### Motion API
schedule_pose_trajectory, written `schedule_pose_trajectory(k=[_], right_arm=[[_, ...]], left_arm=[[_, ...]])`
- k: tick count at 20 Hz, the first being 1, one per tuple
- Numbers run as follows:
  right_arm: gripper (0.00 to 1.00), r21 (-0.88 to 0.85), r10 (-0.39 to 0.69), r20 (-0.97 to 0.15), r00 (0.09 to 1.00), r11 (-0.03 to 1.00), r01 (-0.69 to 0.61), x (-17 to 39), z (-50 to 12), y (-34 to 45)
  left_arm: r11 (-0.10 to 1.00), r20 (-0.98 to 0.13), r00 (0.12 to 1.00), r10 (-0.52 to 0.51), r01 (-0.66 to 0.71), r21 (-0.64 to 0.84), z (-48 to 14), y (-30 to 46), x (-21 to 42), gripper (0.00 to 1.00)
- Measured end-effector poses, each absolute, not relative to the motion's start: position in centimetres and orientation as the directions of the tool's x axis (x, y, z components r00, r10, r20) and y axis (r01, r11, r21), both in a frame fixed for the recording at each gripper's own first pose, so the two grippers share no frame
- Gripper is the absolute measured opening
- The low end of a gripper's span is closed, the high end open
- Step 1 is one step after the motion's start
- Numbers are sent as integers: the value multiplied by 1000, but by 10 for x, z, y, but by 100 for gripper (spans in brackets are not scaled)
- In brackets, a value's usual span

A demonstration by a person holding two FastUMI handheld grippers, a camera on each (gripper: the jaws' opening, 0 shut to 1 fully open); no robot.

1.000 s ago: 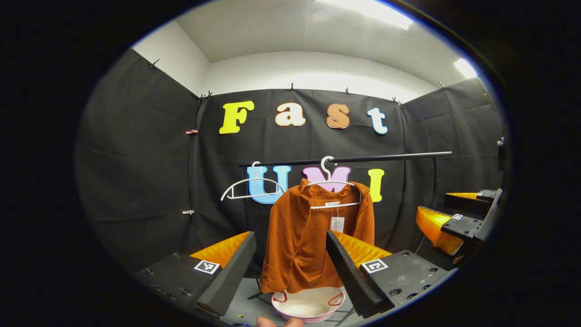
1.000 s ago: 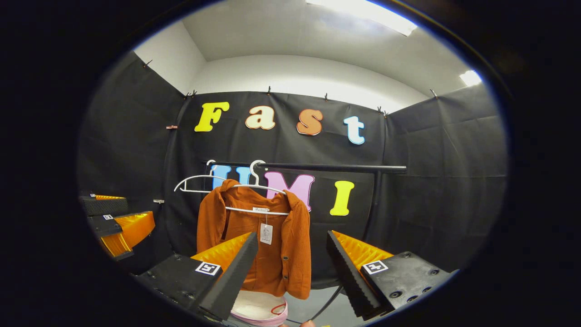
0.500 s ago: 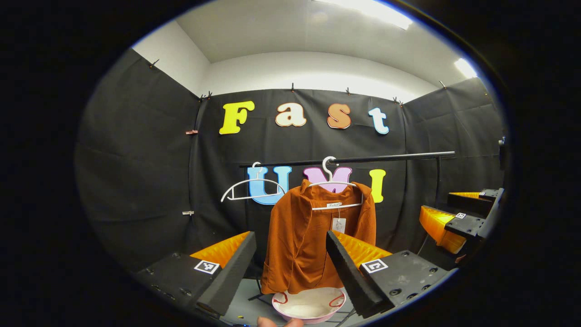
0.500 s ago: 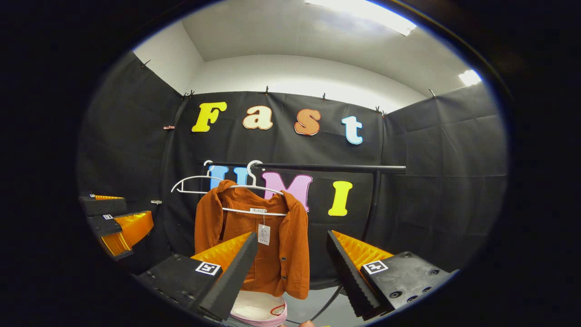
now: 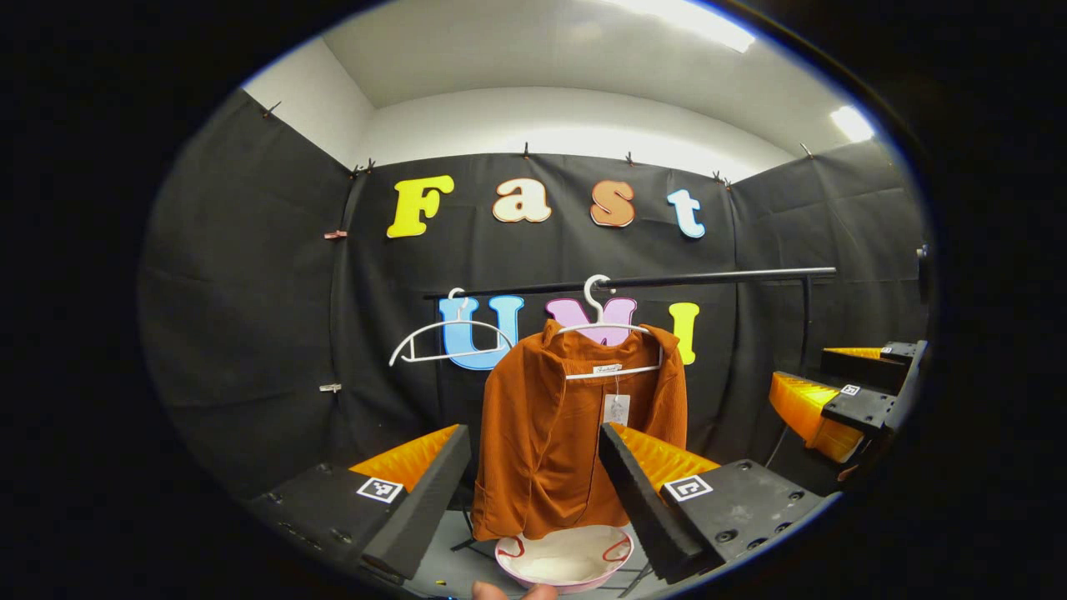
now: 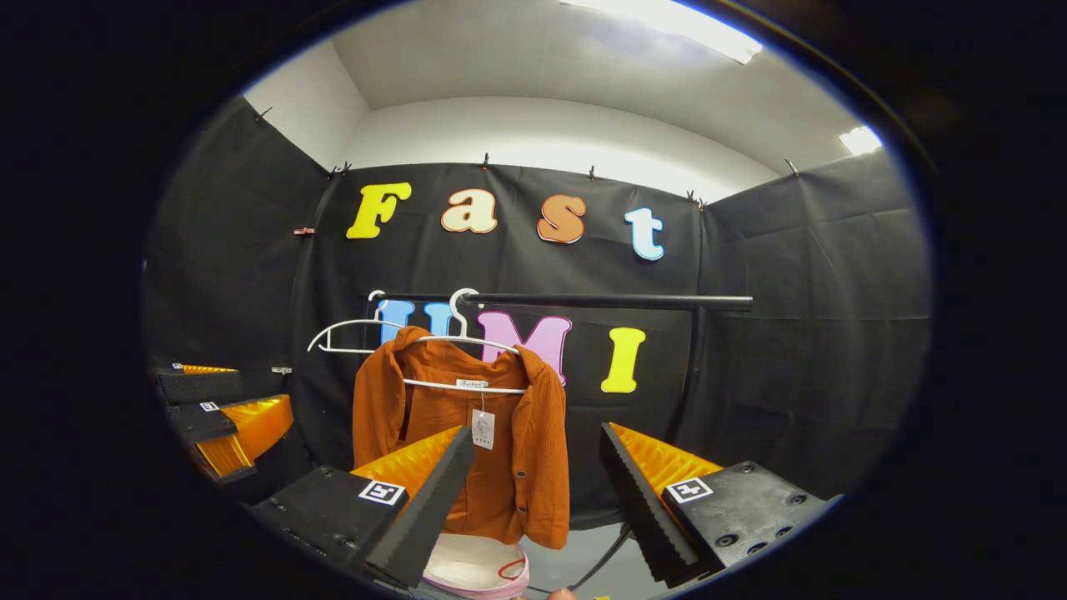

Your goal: Grasp the clothes on the hanger with both hands and then place them into the laundry hamper below.

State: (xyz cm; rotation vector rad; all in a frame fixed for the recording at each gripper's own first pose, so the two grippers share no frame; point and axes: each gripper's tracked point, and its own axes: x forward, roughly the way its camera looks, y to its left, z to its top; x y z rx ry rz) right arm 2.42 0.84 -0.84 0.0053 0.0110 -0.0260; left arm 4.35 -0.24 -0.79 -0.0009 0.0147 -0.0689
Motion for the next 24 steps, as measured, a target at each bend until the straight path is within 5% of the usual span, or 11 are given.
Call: schedule_pose_trajectory(k=[15, 21, 24], right_arm=[[97, -16, -40, -9, 999, 999, 40, 98, -27, -5], [98, 11, 32, -15, 999, 999, -32, 146, -44, -8], [98, 46, 57, -22, 998, 997, -56, 168, -54, -3]], left_arm=[[995, 27, 994, -101, 102, -18, -5, -33, 202, 98], [1000, -16, 1000, -7, 7, 15, -30, -42, 267, 97], [997, -36, 998, 47, -45, 57, -43, -39, 293, 89]])
